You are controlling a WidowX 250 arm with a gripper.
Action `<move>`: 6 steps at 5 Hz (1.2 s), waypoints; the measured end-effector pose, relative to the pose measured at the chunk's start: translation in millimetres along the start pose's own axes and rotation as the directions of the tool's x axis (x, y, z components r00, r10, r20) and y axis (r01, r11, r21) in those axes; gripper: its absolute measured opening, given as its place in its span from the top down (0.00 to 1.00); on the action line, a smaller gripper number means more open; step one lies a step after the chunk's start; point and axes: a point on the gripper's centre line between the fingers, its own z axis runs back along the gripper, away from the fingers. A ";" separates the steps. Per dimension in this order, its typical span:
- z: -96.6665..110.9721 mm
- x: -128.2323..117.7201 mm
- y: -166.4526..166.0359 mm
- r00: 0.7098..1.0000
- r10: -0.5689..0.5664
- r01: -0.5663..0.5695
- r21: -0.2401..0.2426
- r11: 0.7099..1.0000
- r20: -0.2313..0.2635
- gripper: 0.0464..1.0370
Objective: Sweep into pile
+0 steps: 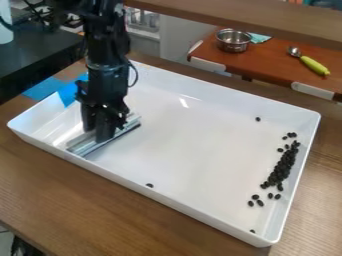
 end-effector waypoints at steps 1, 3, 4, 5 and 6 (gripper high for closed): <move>-1.9 -0.6 -10.9 1.000 -0.014 0.014 -0.001 1.000 -0.014 0.69; -1.2 0.1 -40.2 0.998 -0.064 0.064 -0.004 0.998 -0.014 0.69; -2.5 2.9 -51.7 0.999 -0.042 0.042 -0.004 0.999 -0.001 0.69; -1.8 8.2 -67.4 1.000 -0.017 0.018 -0.014 1.000 0.013 0.69; 0.1 12.4 -80.4 1.000 0.013 -0.012 -0.037 0.999 0.019 0.69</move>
